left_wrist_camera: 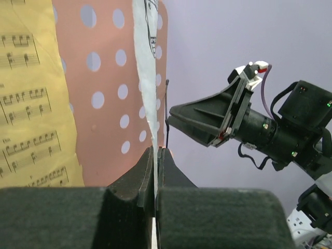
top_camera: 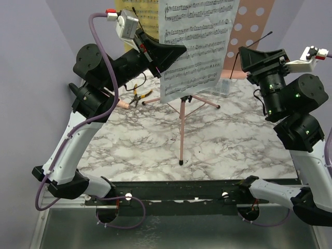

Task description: Set up the instrument practice props

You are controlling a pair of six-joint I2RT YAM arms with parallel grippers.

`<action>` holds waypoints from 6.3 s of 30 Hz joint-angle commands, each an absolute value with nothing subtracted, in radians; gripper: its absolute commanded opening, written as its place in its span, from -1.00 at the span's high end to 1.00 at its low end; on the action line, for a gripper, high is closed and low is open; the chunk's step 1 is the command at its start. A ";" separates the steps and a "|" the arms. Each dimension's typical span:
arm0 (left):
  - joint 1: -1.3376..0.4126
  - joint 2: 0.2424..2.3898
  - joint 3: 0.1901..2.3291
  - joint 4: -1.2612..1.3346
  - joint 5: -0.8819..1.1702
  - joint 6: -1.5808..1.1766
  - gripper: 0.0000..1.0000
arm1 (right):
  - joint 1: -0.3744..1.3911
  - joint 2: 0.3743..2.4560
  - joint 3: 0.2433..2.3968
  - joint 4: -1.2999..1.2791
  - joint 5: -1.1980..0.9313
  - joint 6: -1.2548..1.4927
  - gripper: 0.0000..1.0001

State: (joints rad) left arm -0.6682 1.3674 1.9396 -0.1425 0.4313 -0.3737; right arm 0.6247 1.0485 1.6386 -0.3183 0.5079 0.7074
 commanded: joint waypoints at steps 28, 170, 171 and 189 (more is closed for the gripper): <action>-0.652 1.635 2.340 -0.181 0.433 -0.230 1.00 | 0.629 1.072 1.603 -0.119 0.615 0.677 0.41; -0.601 1.950 2.577 -0.038 0.629 -0.345 1.00 | 0.629 1.072 1.398 0.286 0.307 0.273 1.00; -0.601 1.951 2.577 -0.037 0.628 -0.345 1.00 | 0.629 1.069 1.396 0.286 0.308 0.273 0.99; -0.600 1.953 2.582 -0.028 0.619 -0.353 1.00 | 0.629 1.137 1.471 0.220 0.157 0.215 1.00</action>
